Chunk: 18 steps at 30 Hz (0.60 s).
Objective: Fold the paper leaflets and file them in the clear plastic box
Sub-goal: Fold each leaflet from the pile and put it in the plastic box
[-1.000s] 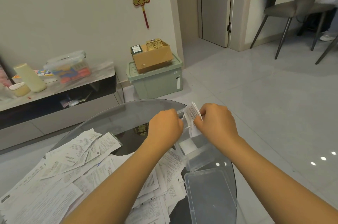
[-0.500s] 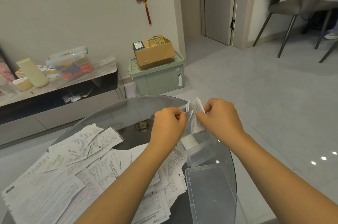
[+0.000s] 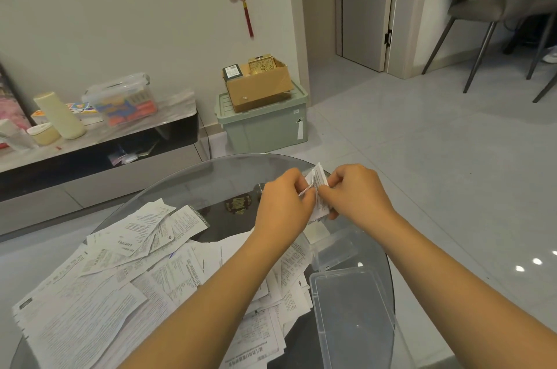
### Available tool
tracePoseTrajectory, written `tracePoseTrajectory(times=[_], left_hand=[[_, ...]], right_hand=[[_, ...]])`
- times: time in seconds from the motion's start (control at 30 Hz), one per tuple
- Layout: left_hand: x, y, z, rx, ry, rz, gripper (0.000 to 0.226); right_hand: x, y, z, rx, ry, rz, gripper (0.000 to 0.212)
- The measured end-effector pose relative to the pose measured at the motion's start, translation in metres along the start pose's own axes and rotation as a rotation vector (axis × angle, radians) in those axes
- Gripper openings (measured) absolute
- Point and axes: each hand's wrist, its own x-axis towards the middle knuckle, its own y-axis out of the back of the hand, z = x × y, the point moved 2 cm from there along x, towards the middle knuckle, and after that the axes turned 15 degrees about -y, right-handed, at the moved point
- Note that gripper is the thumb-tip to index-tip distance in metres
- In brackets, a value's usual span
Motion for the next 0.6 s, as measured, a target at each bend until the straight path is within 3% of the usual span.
tracePoseTrajectory(times=[0.1,0.23,0.37,0.43,0.6], left_hand=[[-0.002,0.001,0.0,-0.081,0.013,-0.046,0.007],[-0.004,0.008,-0.004,-0.188,0.043,-0.133,0.023],[-0.005,0.01,-0.011,-0.108,-0.005,-0.217,0.022],[-0.005,0.009,-0.018,-0.085,0.021,-0.181,0.016],[-0.002,0.005,-0.037,0.093,0.03,-0.134,0.026]], right_hand=[[0.005,0.001,0.001,0.043,-0.013,-0.057,0.013],[0.009,0.001,0.0,0.08,-0.019,-0.171,0.018],[0.006,-0.003,-0.005,0.056,0.009,-0.227,0.017],[0.005,-0.005,-0.008,0.031,0.006,-0.243,0.012],[0.006,-0.019,-0.012,-0.148,0.027,-0.142,0.009]])
